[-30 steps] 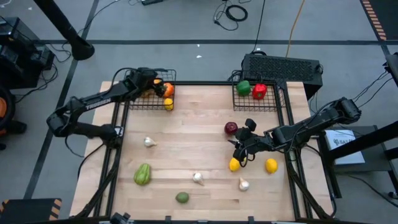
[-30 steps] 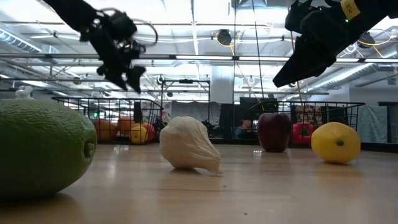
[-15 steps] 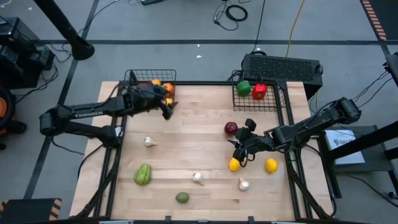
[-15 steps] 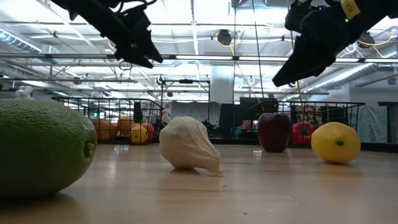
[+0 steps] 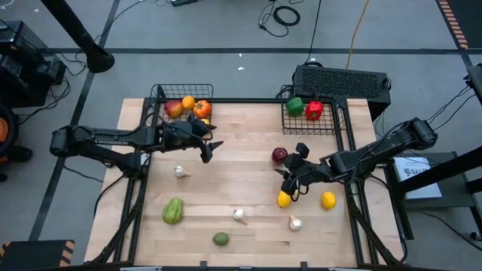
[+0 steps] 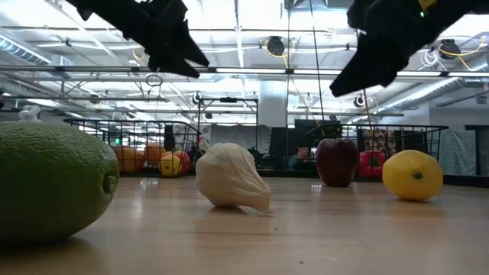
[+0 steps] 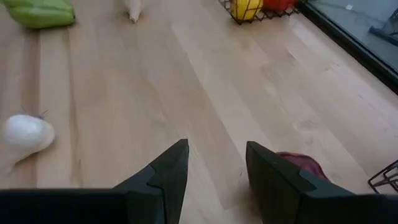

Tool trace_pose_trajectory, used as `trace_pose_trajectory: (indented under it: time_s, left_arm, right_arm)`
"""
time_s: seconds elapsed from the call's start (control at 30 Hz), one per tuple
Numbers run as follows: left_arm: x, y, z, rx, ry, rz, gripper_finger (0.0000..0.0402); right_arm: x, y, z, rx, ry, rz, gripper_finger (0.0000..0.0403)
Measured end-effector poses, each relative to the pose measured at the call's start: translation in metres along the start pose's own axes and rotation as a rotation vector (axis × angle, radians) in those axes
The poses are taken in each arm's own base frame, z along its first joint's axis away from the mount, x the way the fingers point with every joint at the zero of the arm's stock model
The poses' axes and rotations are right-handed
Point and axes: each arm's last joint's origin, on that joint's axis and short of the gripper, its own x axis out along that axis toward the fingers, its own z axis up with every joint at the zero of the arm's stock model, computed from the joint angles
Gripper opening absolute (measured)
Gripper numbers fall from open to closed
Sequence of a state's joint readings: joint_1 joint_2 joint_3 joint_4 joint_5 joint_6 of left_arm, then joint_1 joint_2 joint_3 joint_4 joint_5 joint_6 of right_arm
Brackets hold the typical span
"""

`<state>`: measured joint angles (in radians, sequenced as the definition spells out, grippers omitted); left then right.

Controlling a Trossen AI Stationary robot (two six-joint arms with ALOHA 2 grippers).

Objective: Sort produce into baskets
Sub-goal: Put the left yellow lemon in the left basket

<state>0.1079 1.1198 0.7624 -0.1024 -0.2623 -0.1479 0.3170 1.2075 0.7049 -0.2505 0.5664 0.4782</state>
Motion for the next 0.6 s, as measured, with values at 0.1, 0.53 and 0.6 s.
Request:
trace_pose_trajectory:
  time_s: [0.1, 0.53, 0.6]
  left_arm:
    - [-0.001, -0.006, 0.003, -0.004, -0.036, -0.047, 0.0327]
    - [-0.005, -0.021, 0.003, 0.055, -0.055, -0.138, 0.0327]
    - [-0.005, -0.021, 0.003, 0.072, -0.057, -0.138, 0.0327]
  right_arm:
    - [-0.01, 0.004, 0.009, -0.008, 0.074, 0.032, 0.0153]
    - [-0.033, 0.023, 0.011, 0.132, 0.123, 0.08, 0.0153]
    - [-0.032, 0.026, 0.01, 0.143, 0.112, 0.07, 0.0153]
